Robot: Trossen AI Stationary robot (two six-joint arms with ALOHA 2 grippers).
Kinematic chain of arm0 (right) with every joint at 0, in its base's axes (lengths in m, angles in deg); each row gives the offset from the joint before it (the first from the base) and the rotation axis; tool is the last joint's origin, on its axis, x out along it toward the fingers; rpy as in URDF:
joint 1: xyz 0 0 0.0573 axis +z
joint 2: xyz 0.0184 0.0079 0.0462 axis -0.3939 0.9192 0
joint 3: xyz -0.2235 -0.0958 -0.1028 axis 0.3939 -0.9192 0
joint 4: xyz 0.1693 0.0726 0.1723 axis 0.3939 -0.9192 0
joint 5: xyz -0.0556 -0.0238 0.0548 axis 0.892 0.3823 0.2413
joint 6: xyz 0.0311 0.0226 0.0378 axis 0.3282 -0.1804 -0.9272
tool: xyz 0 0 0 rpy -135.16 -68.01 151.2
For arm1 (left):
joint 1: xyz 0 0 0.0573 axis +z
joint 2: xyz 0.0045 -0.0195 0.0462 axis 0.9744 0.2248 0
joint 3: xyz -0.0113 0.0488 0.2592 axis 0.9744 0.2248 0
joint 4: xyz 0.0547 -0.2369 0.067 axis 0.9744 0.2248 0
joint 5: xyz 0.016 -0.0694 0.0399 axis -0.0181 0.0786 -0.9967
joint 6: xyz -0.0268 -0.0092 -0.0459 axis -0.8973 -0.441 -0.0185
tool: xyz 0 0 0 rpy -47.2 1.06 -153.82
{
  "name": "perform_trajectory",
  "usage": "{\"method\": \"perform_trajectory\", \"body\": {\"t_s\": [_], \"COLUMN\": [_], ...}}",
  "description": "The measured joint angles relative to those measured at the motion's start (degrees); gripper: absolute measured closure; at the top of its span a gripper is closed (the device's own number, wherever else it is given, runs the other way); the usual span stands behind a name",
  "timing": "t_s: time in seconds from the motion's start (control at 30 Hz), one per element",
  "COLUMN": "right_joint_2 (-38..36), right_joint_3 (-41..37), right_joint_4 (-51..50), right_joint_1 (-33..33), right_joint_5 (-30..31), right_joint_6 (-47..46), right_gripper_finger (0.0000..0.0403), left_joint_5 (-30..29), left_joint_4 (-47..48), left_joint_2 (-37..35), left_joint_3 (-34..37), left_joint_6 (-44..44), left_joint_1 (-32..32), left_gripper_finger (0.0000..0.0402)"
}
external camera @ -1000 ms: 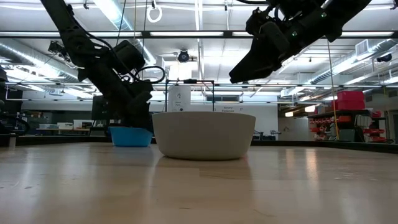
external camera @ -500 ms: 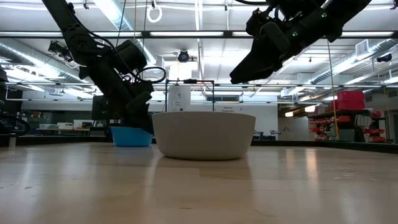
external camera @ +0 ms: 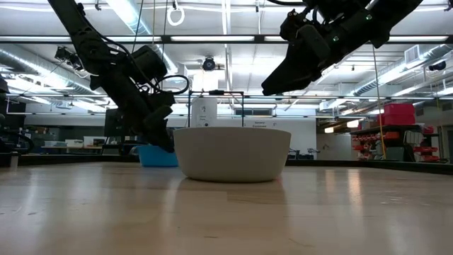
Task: Nest bowls inside each other
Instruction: Stack the light blue bowl on the gray bowl
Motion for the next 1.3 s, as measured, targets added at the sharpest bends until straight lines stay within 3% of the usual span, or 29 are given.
{"method": "perform_trajectory", "body": {"t_s": [0.4, 0.53, 0.9, 1.03, 1.3], "right_joint_2": [0.00, 0.00, -1.67, -6.14, -24.31], "right_joint_3": [0.00, 0.00, 0.00, -0.69, -10.18], "right_joint_4": [0.00, 0.07, 4.09, 3.52, 5.68], "right_joint_1": [0.02, 0.00, 0.18, 0.65, 1.19], "right_joint_5": [0.06, -0.03, -5.27, -4.93, -3.06], "right_joint_6": [0.04, 1.30, 6.20, 7.82, 7.61], "right_gripper_finger": [0.0159, 0.0169, 0.0207, 0.0222, 0.0246], "left_joint_5": [-3.08, -5.95, -6.30, -6.30, -6.28], "left_joint_4": [0.09, -0.32, -0.52, -0.54, -0.55], "left_joint_2": [-0.01, 0.00, 0.02, 0.02, 0.02], "left_joint_3": [-0.04, -0.03, 0.01, 0.01, 0.04], "left_joint_6": [4.63, 4.68, 4.82, 5.15, 5.32], "left_joint_1": [-1.42, -2.54, -2.60, -2.60, -2.58], "left_gripper_finger": [0.0395, 0.0395, 0.0395, 0.0395, 0.0396]}}
